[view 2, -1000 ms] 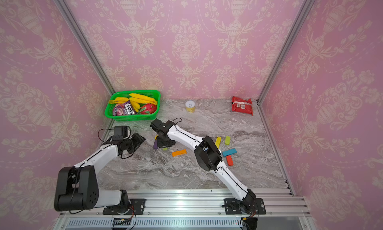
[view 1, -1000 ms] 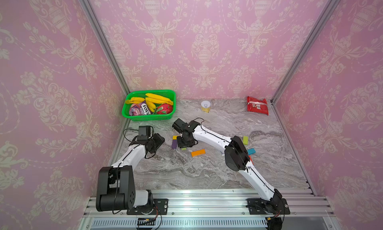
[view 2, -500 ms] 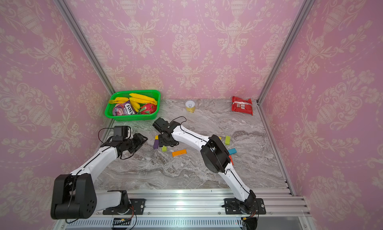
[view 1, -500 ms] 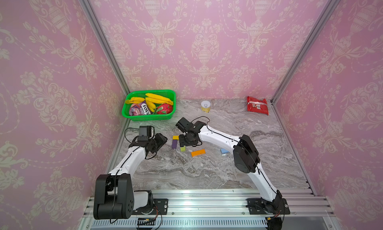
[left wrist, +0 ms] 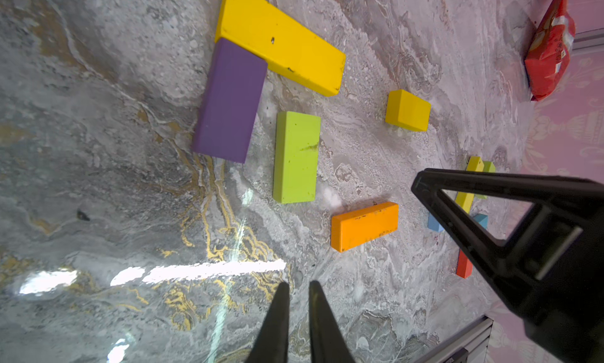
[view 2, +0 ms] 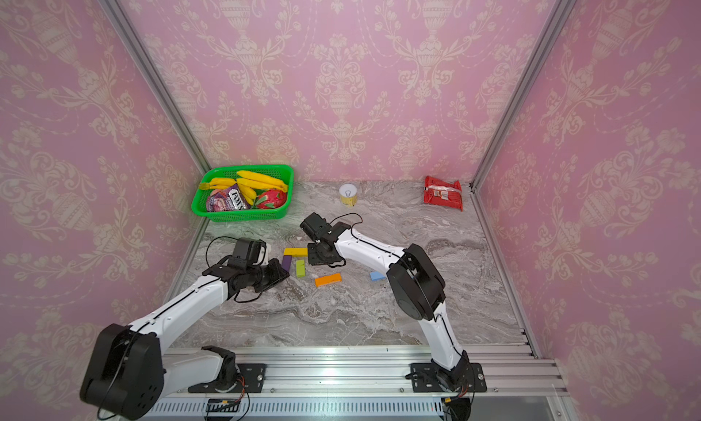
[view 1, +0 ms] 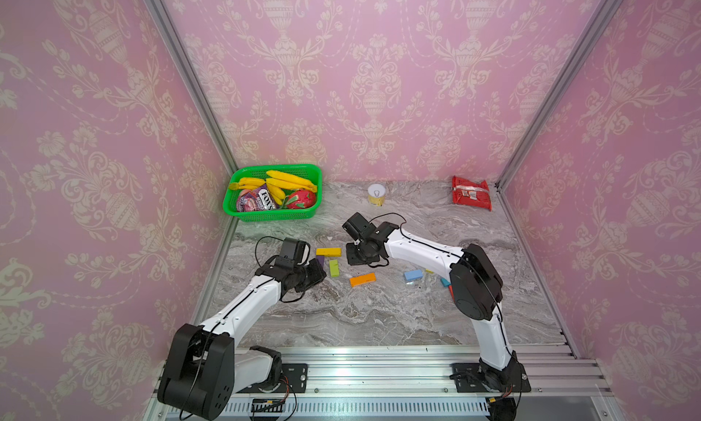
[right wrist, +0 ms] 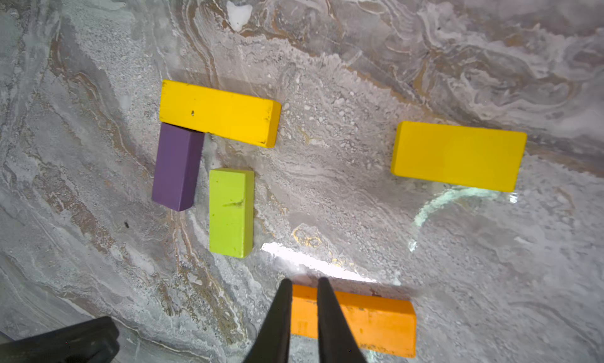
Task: Assemble the letter p with building blocks
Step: Assemble the building block at the center of the board.
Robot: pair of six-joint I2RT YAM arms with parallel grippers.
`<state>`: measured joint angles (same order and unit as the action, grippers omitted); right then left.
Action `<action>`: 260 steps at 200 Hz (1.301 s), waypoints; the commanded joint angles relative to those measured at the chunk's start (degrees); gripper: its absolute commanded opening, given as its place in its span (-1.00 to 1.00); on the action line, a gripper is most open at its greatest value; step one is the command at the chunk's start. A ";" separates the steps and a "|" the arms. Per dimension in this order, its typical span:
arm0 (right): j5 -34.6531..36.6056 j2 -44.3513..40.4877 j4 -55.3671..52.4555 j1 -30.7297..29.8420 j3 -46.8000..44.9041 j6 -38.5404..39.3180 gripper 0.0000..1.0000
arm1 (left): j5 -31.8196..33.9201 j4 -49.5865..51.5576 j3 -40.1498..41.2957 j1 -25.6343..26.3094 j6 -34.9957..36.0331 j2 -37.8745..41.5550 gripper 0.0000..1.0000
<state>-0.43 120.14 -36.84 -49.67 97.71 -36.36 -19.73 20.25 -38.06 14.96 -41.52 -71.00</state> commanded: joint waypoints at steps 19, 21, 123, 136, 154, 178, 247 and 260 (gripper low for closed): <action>-3.29 1.17 4.15 0.36 -1.84 0.68 -0.81 | 5.10 1.89 -0.47 1.58 0.68 -3.53 -1.00; -3.42 1.20 4.28 0.43 -1.92 0.68 -0.81 | 5.35 1.92 -0.68 1.57 0.76 -3.77 -1.00; -10.07 4.84 8.23 2.00 -1.40 0.44 -0.81 | 6.39 -0.59 -10.67 2.44 2.37 -19.12 -1.00; -10.63 5.28 8.36 2.09 -1.14 0.43 -0.81 | 6.50 -0.42 -11.39 2.42 2.58 -20.28 -1.00; -11.71 5.55 9.03 2.05 -1.29 0.30 -0.81 | 7.21 -0.43 -11.75 2.44 2.58 -21.22 -1.00; -12.43 5.91 9.61 2.04 -1.50 -0.12 -0.81 | 8.36 -0.13 -12.62 2.54 2.99 -22.24 -1.00; -14.44 8.62 8.22 2.05 0.29 -0.54 -0.81 | 8.65 -0.10 -15.62 2.81 3.31 -26.16 -1.00; -14.93 8.89 8.32 2.09 -0.01 -0.64 -0.81 | 8.67 -0.38 -15.68 2.79 3.24 -26.36 -1.00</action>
<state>-14.02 127.79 -27.44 -47.86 96.79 -36.45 -12.67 19.35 -52.38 17.12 -39.68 -96.33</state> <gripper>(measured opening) 0.095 0.047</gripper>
